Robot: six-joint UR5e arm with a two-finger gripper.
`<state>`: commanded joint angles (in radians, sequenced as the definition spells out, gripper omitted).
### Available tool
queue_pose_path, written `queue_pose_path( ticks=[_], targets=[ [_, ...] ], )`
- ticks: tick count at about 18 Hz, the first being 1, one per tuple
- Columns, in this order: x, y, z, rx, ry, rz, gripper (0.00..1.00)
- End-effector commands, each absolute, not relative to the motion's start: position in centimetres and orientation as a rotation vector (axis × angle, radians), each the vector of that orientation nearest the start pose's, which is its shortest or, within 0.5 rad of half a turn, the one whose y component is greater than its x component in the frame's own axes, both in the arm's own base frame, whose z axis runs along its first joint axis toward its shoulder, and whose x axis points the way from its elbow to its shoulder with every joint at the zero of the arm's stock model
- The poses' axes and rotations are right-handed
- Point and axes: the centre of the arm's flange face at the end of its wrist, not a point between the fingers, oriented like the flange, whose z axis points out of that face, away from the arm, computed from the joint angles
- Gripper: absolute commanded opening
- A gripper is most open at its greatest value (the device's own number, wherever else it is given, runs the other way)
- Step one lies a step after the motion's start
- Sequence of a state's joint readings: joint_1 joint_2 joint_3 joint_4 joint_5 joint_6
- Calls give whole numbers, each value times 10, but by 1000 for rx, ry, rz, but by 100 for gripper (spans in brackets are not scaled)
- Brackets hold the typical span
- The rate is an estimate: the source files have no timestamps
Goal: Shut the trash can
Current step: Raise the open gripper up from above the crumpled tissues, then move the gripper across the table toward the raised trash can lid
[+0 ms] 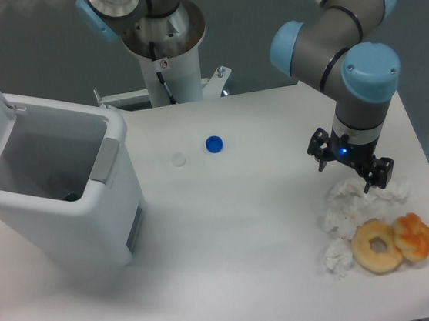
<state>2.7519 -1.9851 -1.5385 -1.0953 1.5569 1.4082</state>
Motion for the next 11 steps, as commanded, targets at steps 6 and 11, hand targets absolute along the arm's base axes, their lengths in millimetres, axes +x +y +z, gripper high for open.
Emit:
queue_pose_path(
  ticks=[6,11],
  targets=[
    [-518,360,339,-3063,187,145,100],
    [-483,384,388,-2907,-107,123,100]
  ],
)
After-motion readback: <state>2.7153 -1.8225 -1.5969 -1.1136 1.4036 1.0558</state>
